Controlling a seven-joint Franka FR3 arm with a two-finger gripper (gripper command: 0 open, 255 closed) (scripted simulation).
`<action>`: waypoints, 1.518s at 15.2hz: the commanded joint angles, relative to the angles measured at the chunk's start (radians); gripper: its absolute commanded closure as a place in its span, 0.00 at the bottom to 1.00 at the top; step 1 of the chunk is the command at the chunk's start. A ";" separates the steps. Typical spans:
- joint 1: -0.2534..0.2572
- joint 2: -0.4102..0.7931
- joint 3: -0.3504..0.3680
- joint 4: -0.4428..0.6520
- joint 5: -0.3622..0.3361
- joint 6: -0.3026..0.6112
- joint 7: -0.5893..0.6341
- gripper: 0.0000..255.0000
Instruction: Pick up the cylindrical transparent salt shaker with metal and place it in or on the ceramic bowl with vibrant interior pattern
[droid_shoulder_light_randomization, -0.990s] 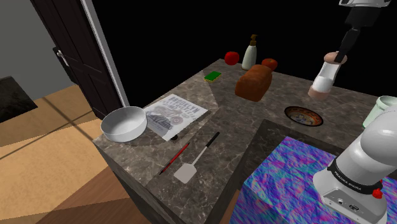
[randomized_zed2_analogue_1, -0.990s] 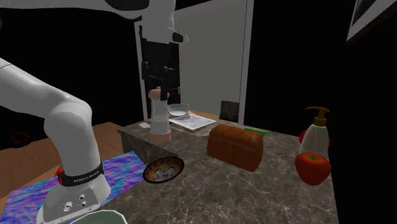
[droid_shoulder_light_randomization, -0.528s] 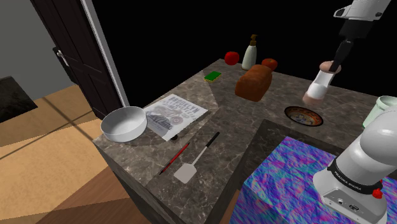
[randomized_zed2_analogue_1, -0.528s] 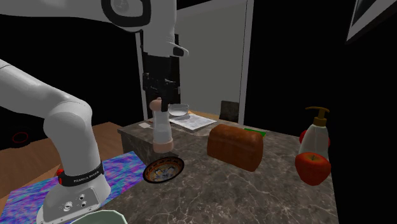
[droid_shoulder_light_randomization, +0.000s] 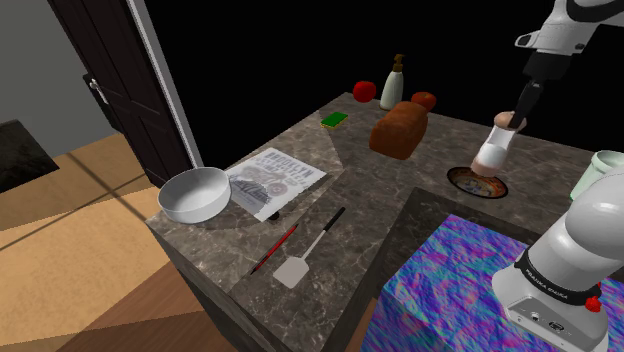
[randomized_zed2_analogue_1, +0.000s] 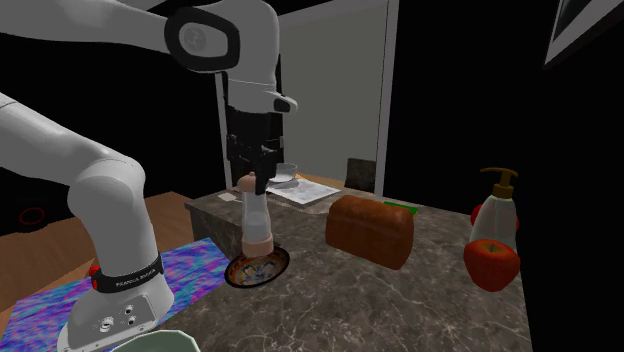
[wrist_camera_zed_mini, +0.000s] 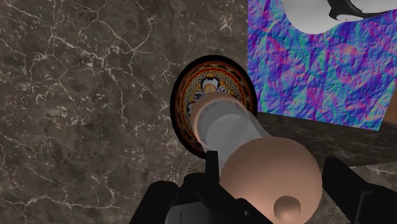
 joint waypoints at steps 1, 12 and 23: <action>-0.003 -0.002 -0.007 -0.029 -0.007 0.028 -0.001 1.00; -0.010 0.009 -0.031 -0.098 -0.026 0.108 -0.007 1.00; 0.000 0.013 -0.013 0.004 -0.006 0.011 -0.010 0.00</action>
